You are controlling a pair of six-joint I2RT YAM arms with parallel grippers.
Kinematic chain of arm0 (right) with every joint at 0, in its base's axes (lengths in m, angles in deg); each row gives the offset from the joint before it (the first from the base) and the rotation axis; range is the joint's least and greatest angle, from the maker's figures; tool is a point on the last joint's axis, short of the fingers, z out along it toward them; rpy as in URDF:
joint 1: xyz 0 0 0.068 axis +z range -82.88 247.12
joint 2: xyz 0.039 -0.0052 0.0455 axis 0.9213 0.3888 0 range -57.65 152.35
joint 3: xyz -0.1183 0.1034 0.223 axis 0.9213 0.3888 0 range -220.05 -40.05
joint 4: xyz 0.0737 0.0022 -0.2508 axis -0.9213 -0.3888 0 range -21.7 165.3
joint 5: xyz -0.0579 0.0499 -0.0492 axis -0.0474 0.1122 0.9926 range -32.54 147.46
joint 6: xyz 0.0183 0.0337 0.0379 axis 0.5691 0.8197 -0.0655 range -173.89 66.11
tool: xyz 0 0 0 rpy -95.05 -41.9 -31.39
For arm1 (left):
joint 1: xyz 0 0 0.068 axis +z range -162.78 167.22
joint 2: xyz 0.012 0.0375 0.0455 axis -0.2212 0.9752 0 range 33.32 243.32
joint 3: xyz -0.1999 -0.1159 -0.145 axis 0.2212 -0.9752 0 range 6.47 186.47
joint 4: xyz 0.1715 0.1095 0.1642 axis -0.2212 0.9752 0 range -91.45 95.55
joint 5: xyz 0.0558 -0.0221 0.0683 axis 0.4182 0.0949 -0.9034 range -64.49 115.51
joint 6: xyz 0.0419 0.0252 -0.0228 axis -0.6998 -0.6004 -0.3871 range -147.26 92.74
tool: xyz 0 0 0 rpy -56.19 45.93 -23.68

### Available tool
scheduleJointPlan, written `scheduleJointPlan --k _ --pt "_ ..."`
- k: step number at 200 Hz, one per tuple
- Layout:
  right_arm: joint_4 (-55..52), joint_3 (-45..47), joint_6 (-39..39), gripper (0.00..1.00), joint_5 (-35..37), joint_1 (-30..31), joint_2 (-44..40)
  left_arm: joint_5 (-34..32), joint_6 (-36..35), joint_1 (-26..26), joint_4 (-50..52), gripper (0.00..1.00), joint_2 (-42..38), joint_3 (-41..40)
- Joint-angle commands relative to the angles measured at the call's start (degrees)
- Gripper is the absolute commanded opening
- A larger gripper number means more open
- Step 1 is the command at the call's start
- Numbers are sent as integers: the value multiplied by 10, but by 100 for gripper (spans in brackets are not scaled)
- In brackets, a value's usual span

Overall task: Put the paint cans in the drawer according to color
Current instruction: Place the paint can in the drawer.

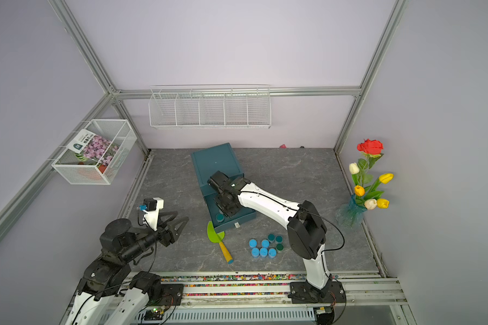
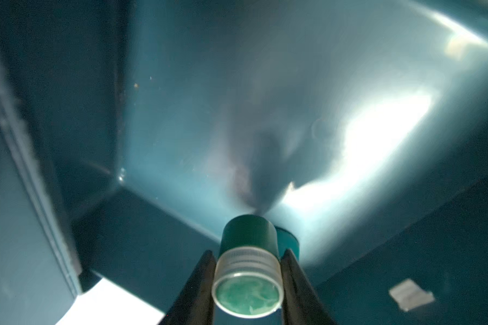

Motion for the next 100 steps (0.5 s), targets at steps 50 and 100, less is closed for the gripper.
scheduleJointPlan --k 50,100 --pt "-55 -5 13 12 -10 7 4 -7 3 -1 -6 64 -5 -6" --pt "-83 -6 26 27 -2 7 8 -6 2 -1 -6 64 -5 -6"
